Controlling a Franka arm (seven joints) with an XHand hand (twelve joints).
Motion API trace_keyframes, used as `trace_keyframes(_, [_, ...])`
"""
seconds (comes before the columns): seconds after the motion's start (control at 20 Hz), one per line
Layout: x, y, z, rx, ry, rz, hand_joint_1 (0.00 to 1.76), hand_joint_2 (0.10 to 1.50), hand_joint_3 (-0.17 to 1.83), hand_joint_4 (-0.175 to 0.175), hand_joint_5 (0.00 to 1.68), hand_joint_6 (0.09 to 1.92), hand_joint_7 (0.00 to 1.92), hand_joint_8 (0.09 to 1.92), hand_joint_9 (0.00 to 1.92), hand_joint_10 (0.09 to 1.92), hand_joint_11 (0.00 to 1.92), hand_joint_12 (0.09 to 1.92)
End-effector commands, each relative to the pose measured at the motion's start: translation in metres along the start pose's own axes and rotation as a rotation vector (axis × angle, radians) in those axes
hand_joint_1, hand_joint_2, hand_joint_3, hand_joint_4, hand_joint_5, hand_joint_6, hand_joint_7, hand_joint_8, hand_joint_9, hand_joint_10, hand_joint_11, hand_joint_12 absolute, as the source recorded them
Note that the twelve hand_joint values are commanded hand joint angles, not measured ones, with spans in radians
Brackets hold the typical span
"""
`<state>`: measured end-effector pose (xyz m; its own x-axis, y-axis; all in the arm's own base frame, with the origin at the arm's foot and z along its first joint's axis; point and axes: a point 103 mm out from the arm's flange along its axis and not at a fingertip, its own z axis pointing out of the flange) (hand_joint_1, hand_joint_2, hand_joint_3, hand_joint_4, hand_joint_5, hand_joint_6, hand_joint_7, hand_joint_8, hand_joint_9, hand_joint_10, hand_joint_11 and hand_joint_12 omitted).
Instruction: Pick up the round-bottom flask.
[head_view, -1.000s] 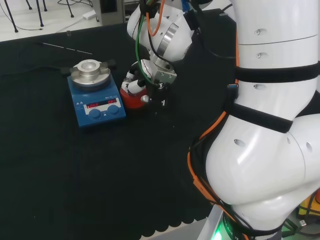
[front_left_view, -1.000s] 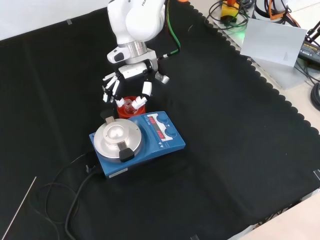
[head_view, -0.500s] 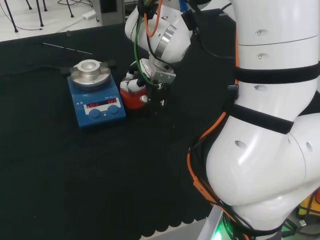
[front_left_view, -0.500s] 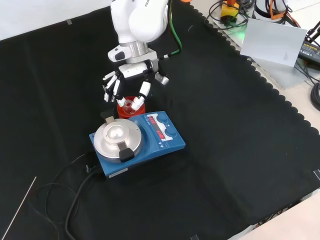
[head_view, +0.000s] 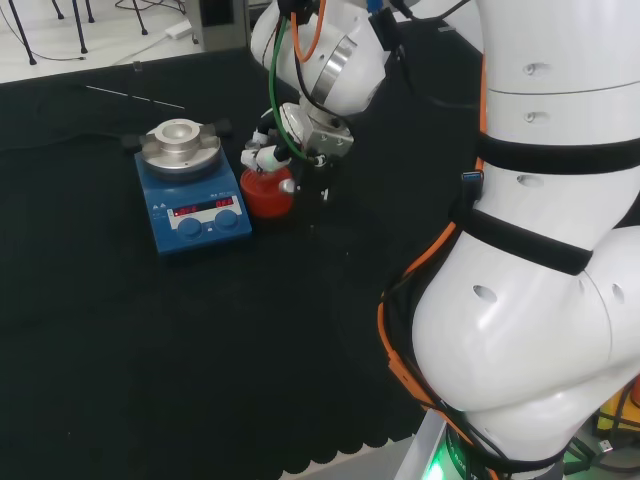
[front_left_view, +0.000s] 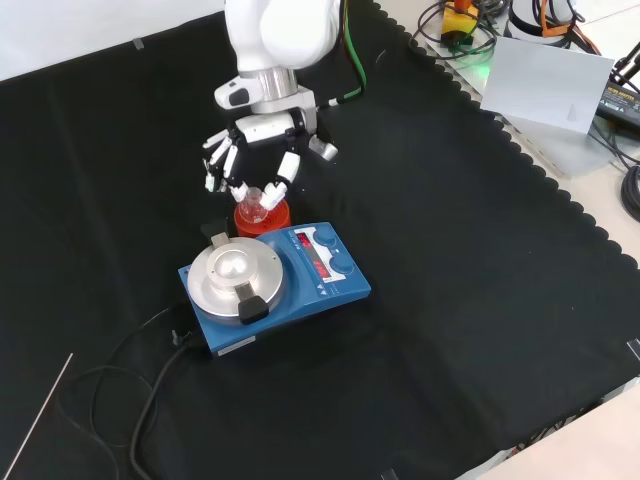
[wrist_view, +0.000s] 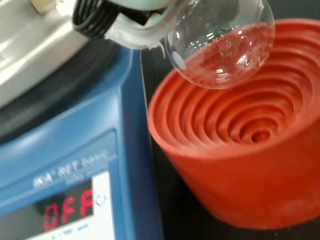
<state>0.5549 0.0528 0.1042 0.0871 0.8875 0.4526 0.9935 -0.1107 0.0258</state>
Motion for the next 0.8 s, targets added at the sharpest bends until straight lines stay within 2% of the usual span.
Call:
trace_keyframes(0.05, [0.013,-0.009,-0.034,-0.02,0.014,0.014,1.09,0.71,0.66,0.175,1.16,0.88,0.59,0.55,0.73,0.5,0.25,1.32])
trace_keyframes(0.4, [0.033,-0.017,-0.071,-0.04,-0.008,-0.014,1.1,0.7,0.67,0.175,1.16,0.87,0.59,0.56,0.73,0.5,0.26,1.32])
trace_keyframes(0.8, [0.055,-0.026,-0.094,-0.058,-0.008,-0.048,1.1,0.69,0.69,0.175,1.17,0.87,0.6,0.56,0.74,0.51,0.26,1.32])
